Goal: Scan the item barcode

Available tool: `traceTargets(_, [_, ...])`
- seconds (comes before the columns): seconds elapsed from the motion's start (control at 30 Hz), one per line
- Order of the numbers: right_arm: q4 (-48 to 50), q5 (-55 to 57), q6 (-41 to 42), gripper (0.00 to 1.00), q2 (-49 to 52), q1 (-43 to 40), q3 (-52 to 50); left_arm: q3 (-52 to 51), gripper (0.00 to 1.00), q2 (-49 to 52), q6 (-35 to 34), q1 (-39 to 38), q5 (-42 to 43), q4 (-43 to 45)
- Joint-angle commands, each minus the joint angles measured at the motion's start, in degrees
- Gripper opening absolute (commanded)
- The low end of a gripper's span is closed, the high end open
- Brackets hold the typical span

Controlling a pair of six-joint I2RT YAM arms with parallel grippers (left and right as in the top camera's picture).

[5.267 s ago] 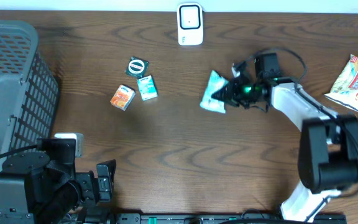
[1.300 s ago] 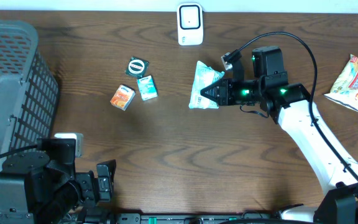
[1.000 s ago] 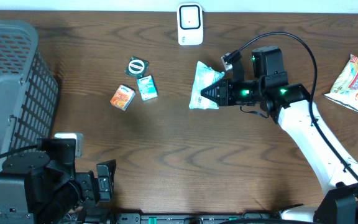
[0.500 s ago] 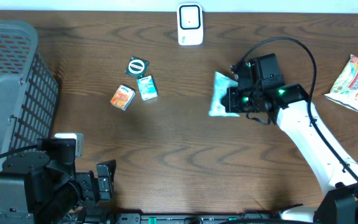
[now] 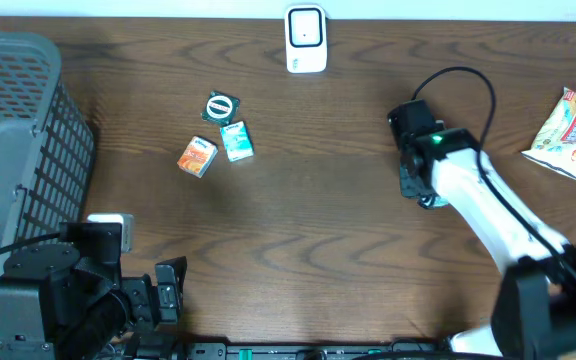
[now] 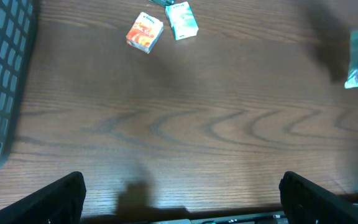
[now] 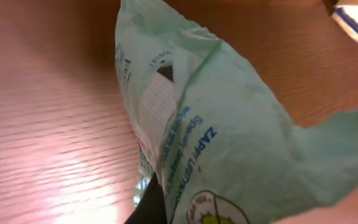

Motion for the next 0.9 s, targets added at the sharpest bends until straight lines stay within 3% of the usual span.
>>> traceTargets(0.0, [-0.1, 4.0, 0.3, 0.08, 3.9, 0.1, 0.5, 0.2, 0.97, 0.1, -0.3, 0.0, -0.5, 0.0])
traceTargets(0.1, [-0.5, 4.0, 1.6, 0.14, 6.7, 0.4, 0.5, 0.2, 0.98, 0.1, -0.3, 0.0, -0.5, 0.0])
traceTargets(0.23, [0.1, 0.3, 3.5, 0.32, 7.7, 1.7, 0.5, 0.2, 0.98, 0.1, -0.3, 0.0, -0.5, 0.0])
traceTargets(0.4, [-0.3, -3.2, 3.3, 0.42, 7.6, 4.6, 0.9, 0.2, 0.98, 0.1, -0.3, 0.0, -0.5, 0.0])
traceTargets(0.63, [0.1, -9.1, 3.3, 0.36, 7.6, 10.6, 4.7, 0.2, 0.97, 0.1, -0.3, 0.0, -0.5, 0.0])
traceTargets(0.77, [-0.7, -9.1, 3.3, 0.4, 7.6, 13.0, 8.6, 0.2, 0.98, 0.1, -0.3, 0.0, -0.6, 0.0])
traceTargets(0.87, [-2.8, -8.2, 3.1, 0.65, 7.6, 13.2, 12.0, 0.2, 0.98, 0.1, -0.3, 0.0, -0.6, 0.0])
